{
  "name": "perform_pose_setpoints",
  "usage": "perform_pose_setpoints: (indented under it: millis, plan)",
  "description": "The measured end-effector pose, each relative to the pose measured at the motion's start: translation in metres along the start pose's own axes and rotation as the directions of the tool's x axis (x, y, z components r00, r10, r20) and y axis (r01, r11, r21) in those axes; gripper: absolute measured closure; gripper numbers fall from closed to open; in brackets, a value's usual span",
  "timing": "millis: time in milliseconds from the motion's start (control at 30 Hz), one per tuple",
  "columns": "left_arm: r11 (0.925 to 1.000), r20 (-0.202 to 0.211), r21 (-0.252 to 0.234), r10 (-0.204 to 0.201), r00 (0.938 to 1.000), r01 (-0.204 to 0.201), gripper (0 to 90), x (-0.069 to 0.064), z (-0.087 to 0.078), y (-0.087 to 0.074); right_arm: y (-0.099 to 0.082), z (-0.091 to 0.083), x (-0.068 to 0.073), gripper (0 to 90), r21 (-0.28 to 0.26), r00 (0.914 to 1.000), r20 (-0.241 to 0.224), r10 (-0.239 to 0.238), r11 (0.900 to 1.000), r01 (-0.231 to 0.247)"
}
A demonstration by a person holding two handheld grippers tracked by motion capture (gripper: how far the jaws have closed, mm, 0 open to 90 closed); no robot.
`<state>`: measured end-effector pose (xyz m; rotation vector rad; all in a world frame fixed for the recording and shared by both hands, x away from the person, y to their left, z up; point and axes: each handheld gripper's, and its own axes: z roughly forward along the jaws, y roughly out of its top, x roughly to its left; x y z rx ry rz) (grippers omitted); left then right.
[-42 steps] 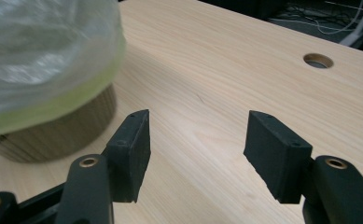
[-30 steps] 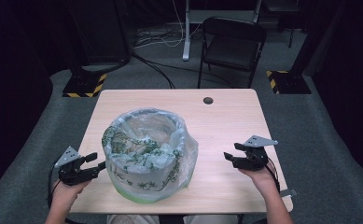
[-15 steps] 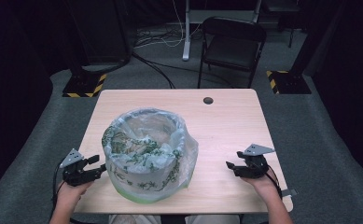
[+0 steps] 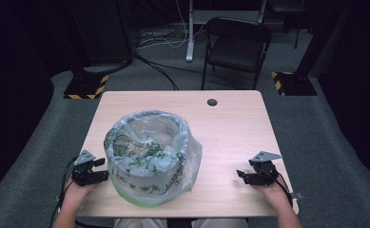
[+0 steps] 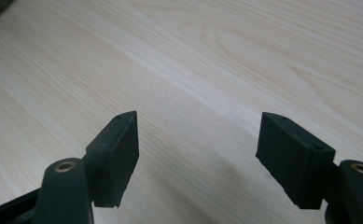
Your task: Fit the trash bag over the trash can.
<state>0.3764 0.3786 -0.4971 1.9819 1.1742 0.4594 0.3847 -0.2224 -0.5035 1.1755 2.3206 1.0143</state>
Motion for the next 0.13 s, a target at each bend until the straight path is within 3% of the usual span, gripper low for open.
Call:
perform_pose_setpoints:
  millis: [133]
  plan:
    - [0.9990,-0.009,0.038,0.022,0.9997,-0.021,33.1,0.0003,0.0063,0.0014,-0.0075,-0.0035,-0.0079,26.5,0.001,0.9994,0.022,0.028,0.9996,-0.028]
